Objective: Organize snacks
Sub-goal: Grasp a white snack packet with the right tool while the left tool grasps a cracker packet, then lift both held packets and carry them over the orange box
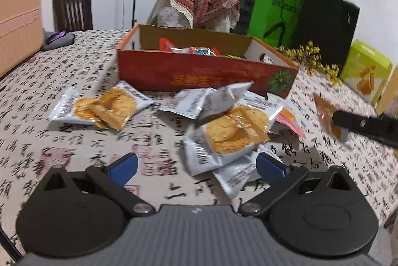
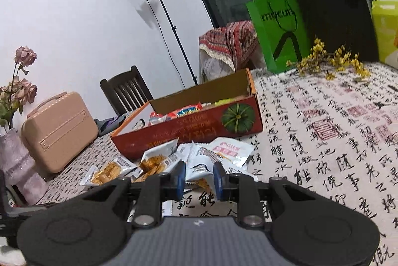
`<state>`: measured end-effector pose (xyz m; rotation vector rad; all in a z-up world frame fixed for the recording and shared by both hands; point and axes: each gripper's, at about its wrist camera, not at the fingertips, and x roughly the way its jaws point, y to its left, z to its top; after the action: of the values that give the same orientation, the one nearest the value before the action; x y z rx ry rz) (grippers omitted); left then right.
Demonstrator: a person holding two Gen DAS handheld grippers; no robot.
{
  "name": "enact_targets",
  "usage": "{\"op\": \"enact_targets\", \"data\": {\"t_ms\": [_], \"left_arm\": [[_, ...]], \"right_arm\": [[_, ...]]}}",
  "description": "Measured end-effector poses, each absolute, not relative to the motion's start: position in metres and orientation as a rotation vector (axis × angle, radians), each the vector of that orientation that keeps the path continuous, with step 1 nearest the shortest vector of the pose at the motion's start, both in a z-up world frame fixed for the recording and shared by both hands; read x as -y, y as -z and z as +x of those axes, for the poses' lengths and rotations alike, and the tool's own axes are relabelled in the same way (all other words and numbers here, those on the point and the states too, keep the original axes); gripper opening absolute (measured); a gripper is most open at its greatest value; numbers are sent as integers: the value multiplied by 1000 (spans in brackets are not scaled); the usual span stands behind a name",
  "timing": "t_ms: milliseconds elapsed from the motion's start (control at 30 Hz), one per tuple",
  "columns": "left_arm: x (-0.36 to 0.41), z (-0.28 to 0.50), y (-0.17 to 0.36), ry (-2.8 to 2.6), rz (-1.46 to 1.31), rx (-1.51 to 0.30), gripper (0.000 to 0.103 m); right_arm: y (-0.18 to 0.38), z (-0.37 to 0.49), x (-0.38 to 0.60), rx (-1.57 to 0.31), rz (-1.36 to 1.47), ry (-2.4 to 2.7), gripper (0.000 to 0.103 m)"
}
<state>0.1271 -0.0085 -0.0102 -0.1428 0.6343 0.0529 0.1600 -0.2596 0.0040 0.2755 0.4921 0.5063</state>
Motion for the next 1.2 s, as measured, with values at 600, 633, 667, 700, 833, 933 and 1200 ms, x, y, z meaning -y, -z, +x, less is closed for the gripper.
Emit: {"op": "enact_targets", "data": {"t_ms": [600, 633, 667, 700, 833, 933, 1200], "left_arm": [[10, 152, 13, 17, -121, -618, 11], [8, 151, 13, 19, -126, -617, 9], [7, 149, 12, 16, -125, -611, 8], [6, 146, 11, 9, -121, -601, 7], [5, 139, 6, 7, -114, -571, 5], [6, 136, 5, 23, -114, -563, 6], [18, 150, 1, 24, -67, -556, 46]], "right_arm": [[-2, 161, 260, -475, 281, -524, 23], [-2, 161, 259, -475, 280, -526, 23], [-1, 161, 258, -475, 278, -528, 23], [-1, 161, 258, -473, 274, -529, 23], [-1, 160, 256, -475, 271, -533, 23], [0, 159, 253, -475, 266, -539, 23], [-1, 156, 255, -473, 267, -529, 23]]}}
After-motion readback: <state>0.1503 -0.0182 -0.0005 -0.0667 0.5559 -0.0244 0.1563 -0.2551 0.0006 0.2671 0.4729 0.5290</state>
